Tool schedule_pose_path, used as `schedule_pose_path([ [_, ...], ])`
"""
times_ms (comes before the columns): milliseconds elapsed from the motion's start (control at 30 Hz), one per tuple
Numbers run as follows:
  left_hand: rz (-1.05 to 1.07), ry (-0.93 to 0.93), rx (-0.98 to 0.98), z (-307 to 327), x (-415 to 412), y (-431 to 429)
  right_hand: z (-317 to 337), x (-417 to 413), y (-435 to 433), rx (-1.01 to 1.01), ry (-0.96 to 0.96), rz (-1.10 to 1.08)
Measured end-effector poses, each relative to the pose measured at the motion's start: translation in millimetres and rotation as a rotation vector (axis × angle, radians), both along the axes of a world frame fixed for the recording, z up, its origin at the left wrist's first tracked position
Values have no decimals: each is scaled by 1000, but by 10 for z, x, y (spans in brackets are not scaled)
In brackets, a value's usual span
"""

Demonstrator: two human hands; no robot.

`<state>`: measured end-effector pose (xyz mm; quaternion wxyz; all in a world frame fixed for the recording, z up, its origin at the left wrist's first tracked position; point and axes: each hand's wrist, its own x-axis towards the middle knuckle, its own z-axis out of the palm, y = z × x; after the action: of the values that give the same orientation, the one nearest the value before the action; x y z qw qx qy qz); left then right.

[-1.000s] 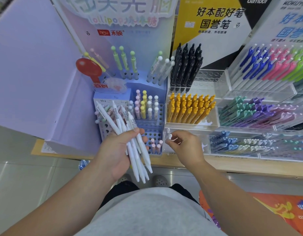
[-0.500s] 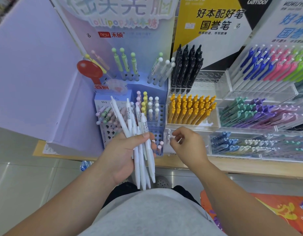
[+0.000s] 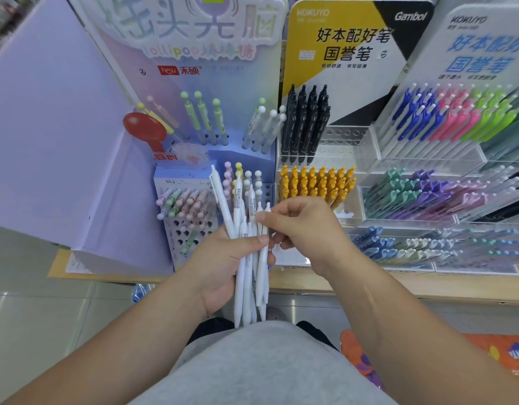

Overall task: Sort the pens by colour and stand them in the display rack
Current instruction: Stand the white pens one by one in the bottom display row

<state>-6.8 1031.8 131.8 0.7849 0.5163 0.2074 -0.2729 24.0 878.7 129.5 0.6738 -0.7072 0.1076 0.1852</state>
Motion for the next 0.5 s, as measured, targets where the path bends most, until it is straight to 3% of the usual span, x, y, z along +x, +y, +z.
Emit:
schedule_pose_path([
  [267,32,40,5,27,40,6,-20,-6,-52,98,50,-46],
  [500,55,62,42,-19,59,74,-25,30,-229,185,-15,-238],
])
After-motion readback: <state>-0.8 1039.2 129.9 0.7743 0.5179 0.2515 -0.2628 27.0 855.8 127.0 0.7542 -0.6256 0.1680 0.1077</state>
